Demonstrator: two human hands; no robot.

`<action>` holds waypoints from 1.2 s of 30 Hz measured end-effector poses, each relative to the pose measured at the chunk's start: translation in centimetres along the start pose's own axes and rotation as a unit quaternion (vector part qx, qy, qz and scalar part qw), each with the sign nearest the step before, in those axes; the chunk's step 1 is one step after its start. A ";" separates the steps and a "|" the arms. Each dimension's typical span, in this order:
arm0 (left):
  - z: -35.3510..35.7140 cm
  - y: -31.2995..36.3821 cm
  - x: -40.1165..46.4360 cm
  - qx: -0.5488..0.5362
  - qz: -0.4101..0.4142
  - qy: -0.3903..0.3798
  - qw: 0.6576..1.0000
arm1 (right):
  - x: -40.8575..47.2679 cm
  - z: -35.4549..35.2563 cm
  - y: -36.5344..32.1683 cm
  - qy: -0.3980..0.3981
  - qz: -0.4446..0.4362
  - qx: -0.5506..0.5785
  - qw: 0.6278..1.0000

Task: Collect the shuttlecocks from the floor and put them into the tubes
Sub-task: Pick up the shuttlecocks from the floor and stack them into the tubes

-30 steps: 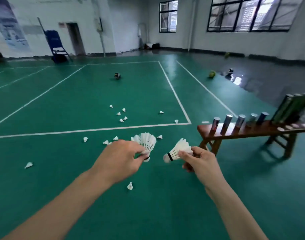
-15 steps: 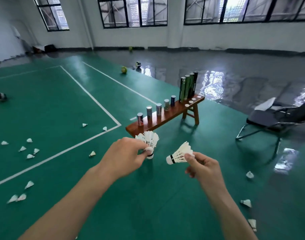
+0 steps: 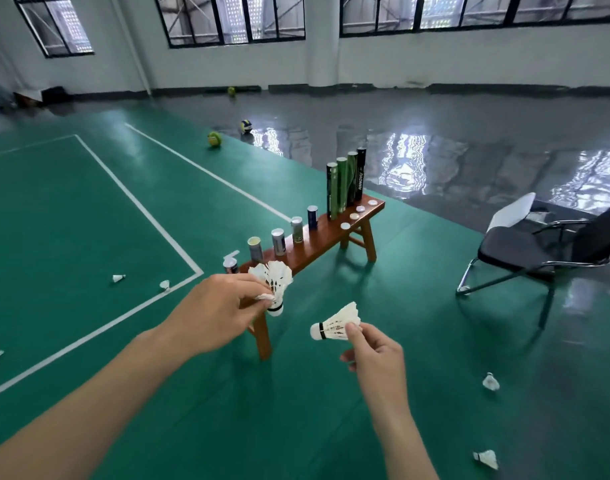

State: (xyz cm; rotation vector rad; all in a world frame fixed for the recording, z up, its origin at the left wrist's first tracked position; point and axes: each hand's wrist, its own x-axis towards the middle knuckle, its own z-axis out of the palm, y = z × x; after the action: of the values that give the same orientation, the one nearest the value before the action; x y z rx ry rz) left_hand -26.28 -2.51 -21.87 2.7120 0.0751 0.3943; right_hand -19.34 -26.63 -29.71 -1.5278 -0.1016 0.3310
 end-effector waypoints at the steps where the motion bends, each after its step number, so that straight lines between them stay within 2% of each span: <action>1: 0.4 -1.5 2.7 -0.004 0.005 -0.005 1.000 | 2.9 0.9 0.3 0.000 0.008 -0.002 1.000; 5: 1.9 -6.0 11.2 -0.007 0.026 -0.003 1.000 | 12.1 4.5 0.2 0.006 0.021 -0.007 1.000; 10: 2.5 -11.6 24.1 0.016 0.087 -0.028 0.996 | 24.7 7.8 -3.0 0.036 -0.021 -0.051 0.998; 15: 2.7 -15.8 38.0 -0.027 0.097 0.008 0.995 | 37.0 8.2 -6.7 0.078 -0.037 -0.061 0.994; 20: 5.4 -19.5 49.9 -0.078 0.098 0.007 0.992 | 47.4 9.2 -6.8 0.045 -0.041 -0.098 0.993; 24: 8.9 -22.8 58.6 -0.077 0.073 -0.005 0.994 | 57.3 9.5 -5.6 0.036 -0.036 -0.120 0.991; 28: 13.3 -26.0 67.8 -0.065 0.031 -0.030 0.997 | 68.5 8.7 -5.2 0.017 -0.034 -0.095 0.995; 36: 20.0 -32.4 80.5 -0.041 -0.071 -0.037 0.996 | 87.1 8.5 -5.9 0.018 0.000 -0.074 0.997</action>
State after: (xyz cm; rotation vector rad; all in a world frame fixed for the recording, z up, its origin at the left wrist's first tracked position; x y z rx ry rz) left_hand 56.75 28.46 -31.11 2.6177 0.2247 0.2497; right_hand 62.09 5.36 -35.71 -1.6798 -0.0992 0.3017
